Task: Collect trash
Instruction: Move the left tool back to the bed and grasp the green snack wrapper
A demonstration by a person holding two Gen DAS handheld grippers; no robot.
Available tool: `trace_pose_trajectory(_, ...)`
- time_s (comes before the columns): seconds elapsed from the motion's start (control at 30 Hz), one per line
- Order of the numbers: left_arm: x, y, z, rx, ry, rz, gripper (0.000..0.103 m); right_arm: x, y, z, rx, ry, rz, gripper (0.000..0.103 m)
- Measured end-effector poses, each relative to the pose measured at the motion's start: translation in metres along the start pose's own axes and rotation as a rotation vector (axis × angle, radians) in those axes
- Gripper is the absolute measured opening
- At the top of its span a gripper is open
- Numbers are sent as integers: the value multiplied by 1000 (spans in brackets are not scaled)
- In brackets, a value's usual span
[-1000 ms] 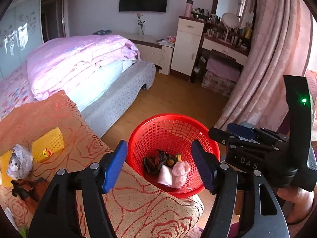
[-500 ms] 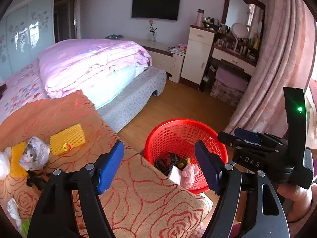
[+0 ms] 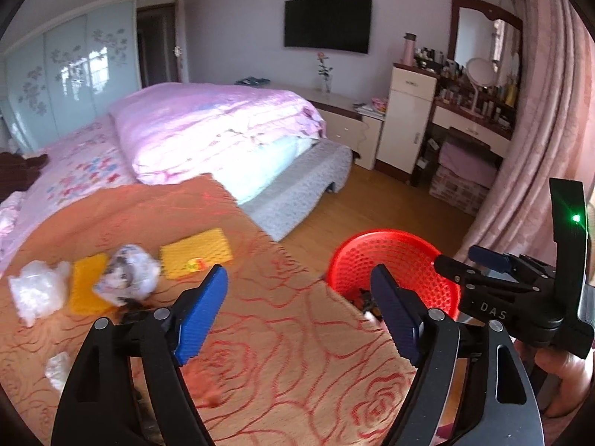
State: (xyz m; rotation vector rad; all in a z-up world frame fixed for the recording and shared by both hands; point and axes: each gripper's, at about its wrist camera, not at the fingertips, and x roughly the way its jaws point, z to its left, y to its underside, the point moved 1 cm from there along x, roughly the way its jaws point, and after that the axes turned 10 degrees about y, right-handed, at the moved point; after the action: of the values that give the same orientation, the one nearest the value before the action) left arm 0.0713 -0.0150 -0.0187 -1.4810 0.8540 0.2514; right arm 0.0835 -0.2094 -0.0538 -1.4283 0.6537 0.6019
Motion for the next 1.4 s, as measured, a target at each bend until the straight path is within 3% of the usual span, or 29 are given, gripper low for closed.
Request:
trace_pose_trajectory(0.27,-36,2,40,-45,-122,-11,80,-14,4,22,-23,-44,-30,72)
trace_pose_trajectory(0.5,-81,10,109,-137,-254,-32,80,-20,7,39,-55,-76,-34,74)
trace_pose_trajectory(0.67,-111,35,155,-230,-327,-23,80,-17,12,49,-78,-89,-19,74)
trace_pose_trajectory(0.8,-118,61,170,-282,-320,17,80,-17,17,61,-107,-105,-7,74)
trace_pose_trajectory(1.03,-96,99,173,-356,-256,124,79,-21,21,78,-145,-127,-5,74)
trace_pose_trajectory(1.1,-89,104,171,-361,-229,139,75,-22,22,82,-154,-133,-5,74)
trace_pose_trajectory(1.33,-69,119,175,-407,-182,180,27,-22,25,107,-200,-171,5,74)
trace_pose_trajectory(1.4,-71,122,177,-413,-175,164,21,-23,24,116,-213,-185,5,74)
